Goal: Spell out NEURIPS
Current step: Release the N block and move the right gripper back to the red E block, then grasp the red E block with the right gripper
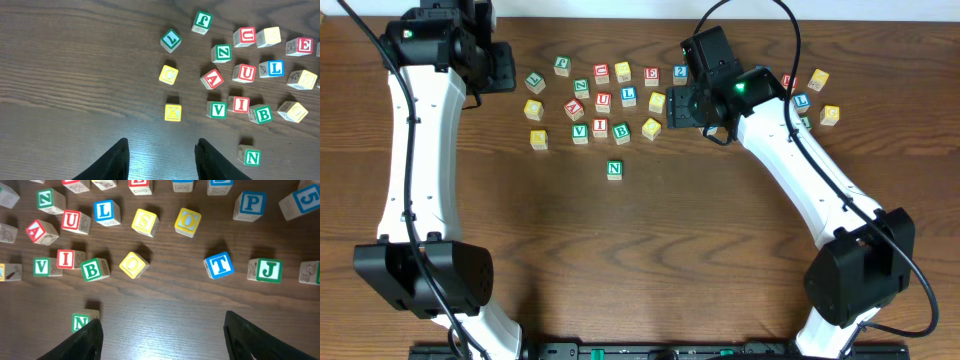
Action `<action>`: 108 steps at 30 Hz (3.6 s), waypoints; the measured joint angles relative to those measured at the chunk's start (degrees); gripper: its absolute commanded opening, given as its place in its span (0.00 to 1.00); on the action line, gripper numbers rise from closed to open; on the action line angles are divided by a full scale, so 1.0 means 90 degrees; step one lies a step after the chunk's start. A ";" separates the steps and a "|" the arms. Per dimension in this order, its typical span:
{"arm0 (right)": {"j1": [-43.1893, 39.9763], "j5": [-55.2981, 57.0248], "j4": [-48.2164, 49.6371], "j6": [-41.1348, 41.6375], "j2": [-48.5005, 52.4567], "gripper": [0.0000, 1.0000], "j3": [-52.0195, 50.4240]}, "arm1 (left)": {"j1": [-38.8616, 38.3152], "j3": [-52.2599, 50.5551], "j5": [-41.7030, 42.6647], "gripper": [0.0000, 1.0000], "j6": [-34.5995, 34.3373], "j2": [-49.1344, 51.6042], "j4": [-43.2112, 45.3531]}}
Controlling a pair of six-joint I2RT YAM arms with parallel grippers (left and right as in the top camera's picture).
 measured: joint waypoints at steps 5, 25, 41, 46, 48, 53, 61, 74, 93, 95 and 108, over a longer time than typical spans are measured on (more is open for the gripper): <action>0.0000 -0.0199 0.0238 0.0124 0.0000 0.78 0.0000 | 0.0000 0.0000 0.0000 0.43 0.0000 0.0000 0.0000; 0.0029 -0.0568 0.0532 -0.0100 0.0746 0.82 0.1783 | 0.0000 0.0000 -0.0002 0.42 0.0002 0.0000 0.0000; 0.0044 -0.0362 -0.0233 -0.0675 0.3189 0.99 0.4738 | 0.0000 0.0000 0.0000 0.42 0.0002 0.0000 -0.0002; 0.0044 -0.0328 0.0080 -0.0680 0.3468 0.99 0.4745 | 0.0000 0.0000 0.0000 0.42 0.0000 0.0000 0.0000; 0.0044 -0.0308 0.0194 -0.0680 0.3619 0.92 0.4745 | 0.0000 0.0000 0.0000 0.42 0.0000 0.0000 -0.0002; 0.0044 -0.0092 0.0457 -0.0682 0.4005 0.78 0.4745 | 0.0000 0.0000 0.0000 0.43 0.0000 0.0000 0.0000; 0.0044 0.0158 0.0775 -0.0648 0.4532 0.67 0.4745 | 0.0000 0.0000 -0.0002 0.42 0.0000 0.0000 0.0000; 0.0044 0.0503 0.1217 -0.0508 0.4813 0.60 0.4741 | 0.0000 0.0000 0.0000 0.43 0.0000 0.0000 0.0000; 0.0044 0.0755 0.1576 -0.0325 0.5209 0.43 0.4721 | 0.0000 0.0000 0.0000 0.42 0.0000 0.0000 0.0000; 0.0044 0.0765 0.1574 -0.0323 0.5209 0.41 0.4721 | 0.0000 0.0000 0.0000 0.43 0.0000 0.0000 0.0000; 0.0044 0.0869 0.1455 -0.0243 0.5209 0.32 0.4721 | 0.0000 0.0000 0.0000 0.43 0.0000 0.0000 0.0000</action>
